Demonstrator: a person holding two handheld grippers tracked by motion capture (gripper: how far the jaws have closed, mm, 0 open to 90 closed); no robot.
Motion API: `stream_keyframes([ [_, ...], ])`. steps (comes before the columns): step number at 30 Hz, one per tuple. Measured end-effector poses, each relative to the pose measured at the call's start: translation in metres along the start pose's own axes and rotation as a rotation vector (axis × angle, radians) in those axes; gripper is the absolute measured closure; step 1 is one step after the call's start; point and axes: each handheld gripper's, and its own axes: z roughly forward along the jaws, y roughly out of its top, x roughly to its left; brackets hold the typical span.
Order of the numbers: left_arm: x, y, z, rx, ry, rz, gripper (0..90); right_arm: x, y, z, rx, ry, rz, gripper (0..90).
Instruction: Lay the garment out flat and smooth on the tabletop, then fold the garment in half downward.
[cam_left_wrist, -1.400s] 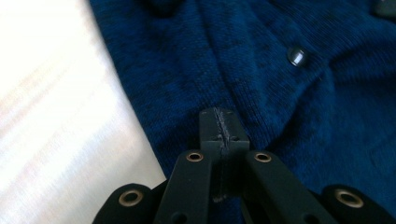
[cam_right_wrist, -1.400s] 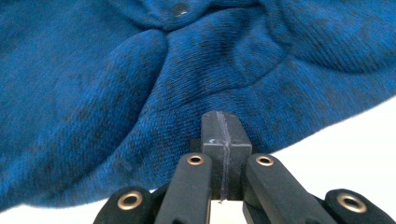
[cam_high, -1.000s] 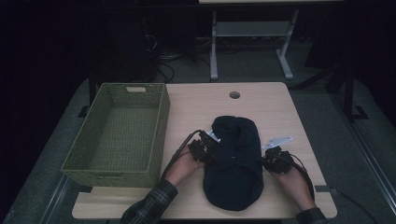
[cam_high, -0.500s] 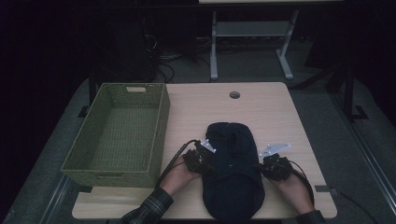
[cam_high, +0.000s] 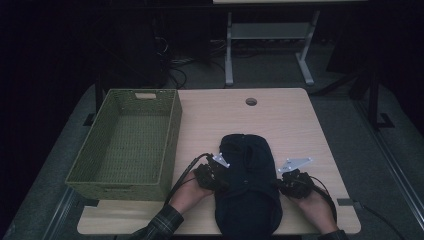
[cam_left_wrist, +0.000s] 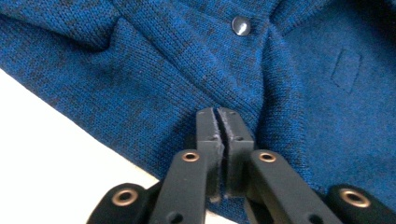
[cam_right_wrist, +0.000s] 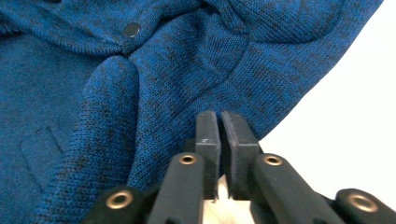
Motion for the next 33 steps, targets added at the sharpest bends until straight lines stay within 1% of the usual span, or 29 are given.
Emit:
stream_keyframes([
  [1,0.001,0.0,-0.001,-0.003,-0.007,0.001,84.1,-0.001,0.0,-0.001,0.002,0.004,0.002,82.1],
  [3,0.002,0.001,-0.003,-0.012,0.001,0.002,80.6,-0.002,0.001,-0.002,-0.003,0.012,0.01,79.5],
  [6,0.005,0.002,-0.005,-0.028,-0.002,-0.002,74.8,-0.003,0.004,-0.004,-0.01,0.012,0.01,76.5],
  [8,0.007,0.003,-0.007,-0.035,-0.008,-0.003,68.2,-0.005,0.006,-0.004,-0.015,0.016,0.005,74.2],
  [13,0.013,0.007,-0.011,-0.049,0.021,-0.002,57.3,-0.008,0.012,-0.007,-0.019,0.023,0.016,71.0],
  [14,0.015,0.009,-0.013,-0.048,0.032,-0.004,55.1,-0.009,0.014,-0.008,-0.019,0.024,0.012,70.1],
  [16,0.018,0.012,-0.017,-0.061,0.045,-0.013,50.9,-0.011,0.018,-0.01,-0.025,0.03,0.015,69.1],
  [18,0.021,0.014,-0.02,-0.083,0.048,-0.027,50.0,-0.014,0.022,-0.011,-0.03,0.031,0.012,68.1],
  [19,0.023,0.016,-0.022,-0.086,0.047,-0.027,47.9,-0.016,0.024,-0.01,-0.027,0.032,0.012,67.7],
  [21,0.025,0.018,-0.024,-0.093,0.058,-0.034,46.3,-0.02,0.029,-0.01,-0.02,0.028,0.009,67.1],
  [23,0.028,0.021,-0.027,-0.093,0.066,-0.029,46.3,-0.024,0.033,-0.011,-0.031,0.038,0.015,66.6],
  [26,0.032,0.028,-0.032,-0.101,0.08,-0.029,47.6,-0.029,0.038,-0.01,-0.027,0.032,0.015,66.4],
  [28,0.035,0.032,-0.035,-0.106,0.086,-0.022,49.6,-0.034,0.042,-0.011,-0.04,0.035,0.019,66.3],
  [32,0.041,0.042,-0.043,-0.122,0.106,-0.019,52.0,-0.042,0.05,-0.01,-0.036,0.03,0.018,65.9],
  [33,0.042,0.044,-0.043,-0.128,0.11,-0.024,52.7,-0.043,0.053,-0.011,-0.042,0.028,0.023,65.9],
])
